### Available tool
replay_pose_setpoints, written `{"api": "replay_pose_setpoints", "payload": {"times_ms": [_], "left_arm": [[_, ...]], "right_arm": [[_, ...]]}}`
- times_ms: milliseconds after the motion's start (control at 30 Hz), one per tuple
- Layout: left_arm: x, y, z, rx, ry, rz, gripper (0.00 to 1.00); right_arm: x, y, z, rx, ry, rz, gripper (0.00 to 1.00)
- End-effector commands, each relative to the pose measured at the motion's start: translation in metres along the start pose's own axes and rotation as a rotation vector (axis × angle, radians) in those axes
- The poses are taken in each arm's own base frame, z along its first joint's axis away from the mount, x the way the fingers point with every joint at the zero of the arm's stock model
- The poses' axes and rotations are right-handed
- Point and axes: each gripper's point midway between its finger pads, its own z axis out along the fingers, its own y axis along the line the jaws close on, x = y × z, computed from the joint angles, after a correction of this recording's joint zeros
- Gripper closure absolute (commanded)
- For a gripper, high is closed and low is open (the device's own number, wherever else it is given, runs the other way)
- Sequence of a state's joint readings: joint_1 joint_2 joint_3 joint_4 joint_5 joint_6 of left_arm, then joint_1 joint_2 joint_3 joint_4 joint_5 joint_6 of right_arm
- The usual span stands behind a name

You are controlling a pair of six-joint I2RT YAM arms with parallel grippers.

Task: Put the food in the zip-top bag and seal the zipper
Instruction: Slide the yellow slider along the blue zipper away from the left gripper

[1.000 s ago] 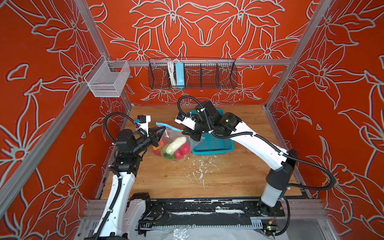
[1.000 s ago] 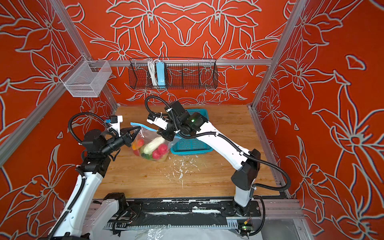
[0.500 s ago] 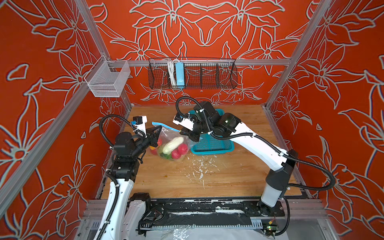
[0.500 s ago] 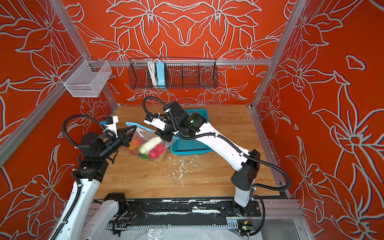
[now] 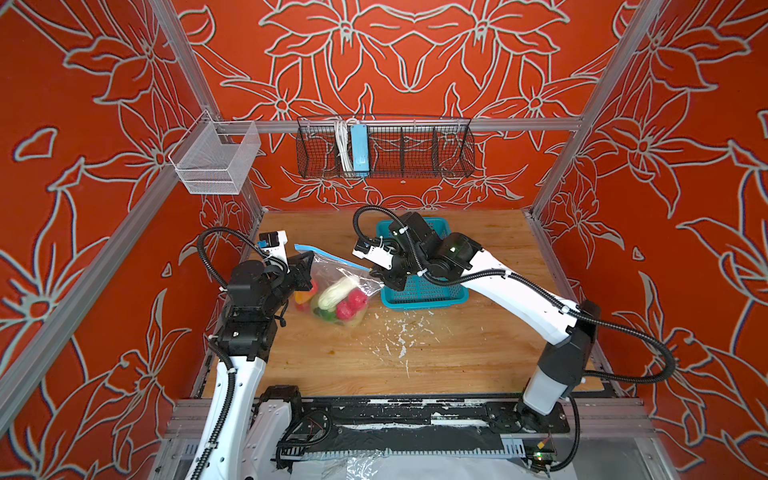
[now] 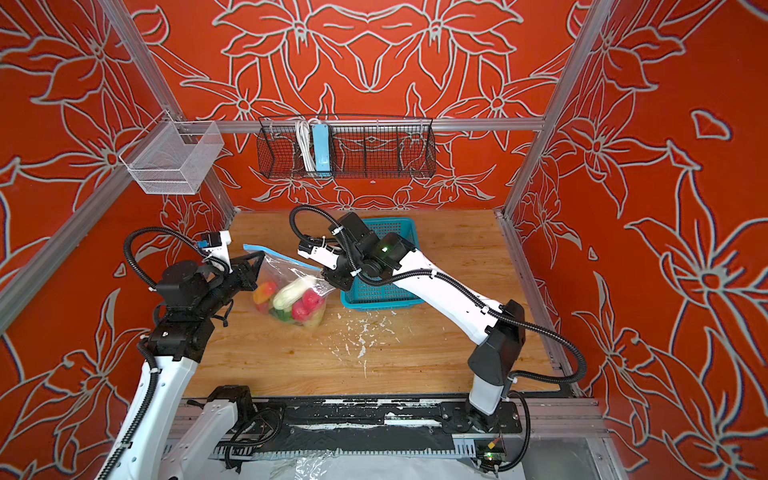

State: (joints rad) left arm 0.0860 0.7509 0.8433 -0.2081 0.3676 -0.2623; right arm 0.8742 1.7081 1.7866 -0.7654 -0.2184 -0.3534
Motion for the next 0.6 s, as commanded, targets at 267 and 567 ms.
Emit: {"api": "replay_pose_setpoints", "payload": {"times_ms": [267,567], "left_arm": [[-0.042,0.01,-0.019,-0.113,-0.155,0.063,1.0],[-0.044,0.014,-0.022,-0.148,-0.153,0.011,1.0]], "right_arm": [[0.068,-0.017,-0.017,0.169,0.215,0.12,1.0],[0.05,-0.005,-0.024,0.127,0.063,0.193,1.0]]}}
